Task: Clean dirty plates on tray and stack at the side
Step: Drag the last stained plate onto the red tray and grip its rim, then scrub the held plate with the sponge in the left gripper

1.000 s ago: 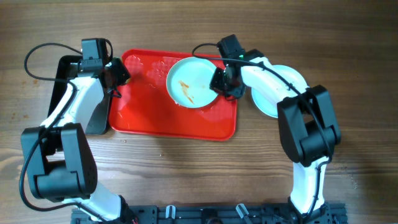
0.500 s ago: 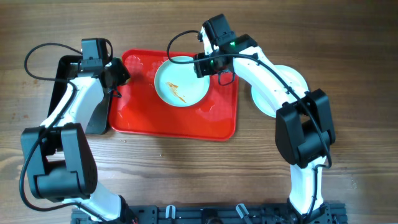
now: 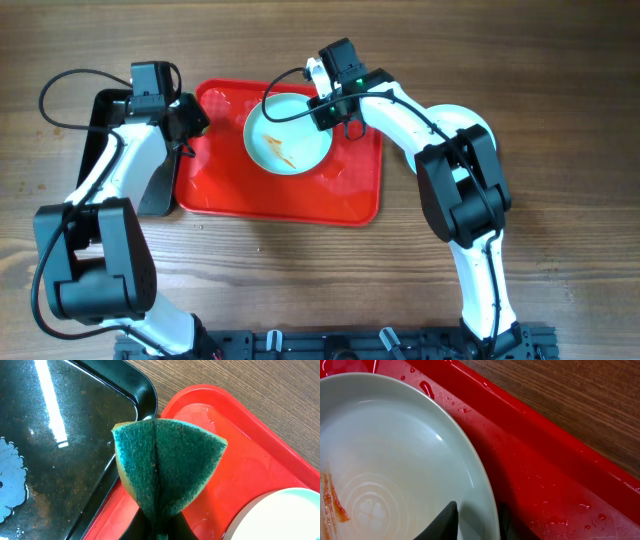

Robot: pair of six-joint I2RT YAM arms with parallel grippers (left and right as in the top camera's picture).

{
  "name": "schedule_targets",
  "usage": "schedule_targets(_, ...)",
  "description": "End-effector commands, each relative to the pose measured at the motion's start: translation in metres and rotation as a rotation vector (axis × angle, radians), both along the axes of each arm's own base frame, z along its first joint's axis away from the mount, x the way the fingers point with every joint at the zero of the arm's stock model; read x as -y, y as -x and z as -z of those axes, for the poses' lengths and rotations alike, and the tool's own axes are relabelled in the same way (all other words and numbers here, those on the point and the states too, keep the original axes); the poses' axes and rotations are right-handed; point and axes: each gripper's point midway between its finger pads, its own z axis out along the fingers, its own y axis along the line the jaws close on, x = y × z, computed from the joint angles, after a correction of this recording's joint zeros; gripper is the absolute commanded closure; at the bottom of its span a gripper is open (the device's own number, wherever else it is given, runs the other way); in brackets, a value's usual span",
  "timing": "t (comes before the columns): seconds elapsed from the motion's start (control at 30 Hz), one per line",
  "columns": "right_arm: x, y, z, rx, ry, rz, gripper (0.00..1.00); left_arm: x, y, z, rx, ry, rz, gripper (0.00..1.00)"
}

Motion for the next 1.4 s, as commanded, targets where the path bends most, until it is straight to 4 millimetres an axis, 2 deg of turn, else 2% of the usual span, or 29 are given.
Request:
schedule_targets(0.0,0.003,0.015,0.016,-0.138,-0.017,0.141,0.96,0.001,-0.001,-0.004,0.014,-0.015,0.011,0.96)
schedule_targets(0.13,0.015,0.040,0.023,-0.325,-0.012,0.386,0.96,0.001,-0.001,-0.004,0.014,-0.015,0.011,0.96)
schedule_targets(0.23,0.024,0.070,0.027,-0.520,0.002,0.617,0.96,0.001,-0.001,-0.004,0.014,-0.015,0.011,0.96)
schedule_targets(0.3,0.016,0.080,0.025,-0.579,-0.023,0.606,0.96,0.001,-0.001,-0.004,0.014,-0.015,0.011,0.96)
schedule_targets(0.37,0.013,0.078,0.024,-0.576,-0.042,0.596,0.93,0.001,-0.001,-0.004,0.014,-0.015,0.011,0.96)
schedule_targets(0.4,0.012,0.075,0.024,-0.562,-0.048,0.580,0.84,0.001,-0.001,-0.004,0.013,-0.015,0.011,0.96)
schedule_targets(0.43,0.011,0.071,0.023,-0.542,-0.055,0.551,0.80,0.001,-0.001,-0.004,0.013,-0.015,0.011,0.96)
schedule_targets(0.47,0.010,0.063,0.022,-0.493,-0.065,0.479,0.60,0.001,-0.001,-0.004,0.013,-0.015,0.011,0.96)
schedule_targets(0.5,0.011,0.060,0.021,-0.478,-0.070,0.462,0.52,0.001,0.000,-0.004,0.010,-0.015,0.011,0.96)
schedule_targets(0.53,0.013,0.056,0.021,-0.462,-0.074,0.446,0.50,0.001,0.000,-0.004,0.009,-0.015,0.011,0.96)
schedule_targets(0.6,0.013,0.050,0.020,-0.437,-0.085,0.427,0.52,0.001,0.000,-0.004,0.010,-0.015,0.011,0.96)
schedule_targets(0.63,0.012,0.049,0.020,-0.430,-0.089,0.420,0.58,0.001,0.000,-0.004,0.010,-0.014,0.012,0.96)
schedule_targets(0.67,0.011,0.049,0.020,-0.425,-0.087,0.408,0.63,0.001,0.000,-0.004,0.010,-0.014,0.012,0.96)
schedule_targets(0.8,0.005,0.057,0.022,-0.433,-0.071,0.390,0.70,0.004,0.000,-0.004,0.011,-0.001,0.021,0.96)
schedule_targets(0.87,0.005,0.059,0.023,-0.437,-0.066,0.388,0.92,0.011,-0.001,-0.005,0.018,0.009,0.080,0.96)
schedule_targets(0.93,0.005,0.061,0.024,-0.442,-0.062,0.389,0.95,0.022,-0.001,-0.006,0.028,0.037,0.160,0.96)
schedule_targets(1.1,0.006,0.062,0.025,-0.445,-0.062,0.391,0.96,0.042,-0.001,-0.007,0.034,0.053,0.225,0.96)
schedule_targets(1.23,0.006,0.061,0.025,-0.445,-0.062,0.391,0.96,0.082,-0.001,-0.002,0.053,-0.043,0.472,0.96)
schedule_targets(1.37,0.006,0.062,0.025,-0.445,-0.062,0.390,0.96,0.111,-0.004,0.017,0.052,-0.074,0.568,0.96)
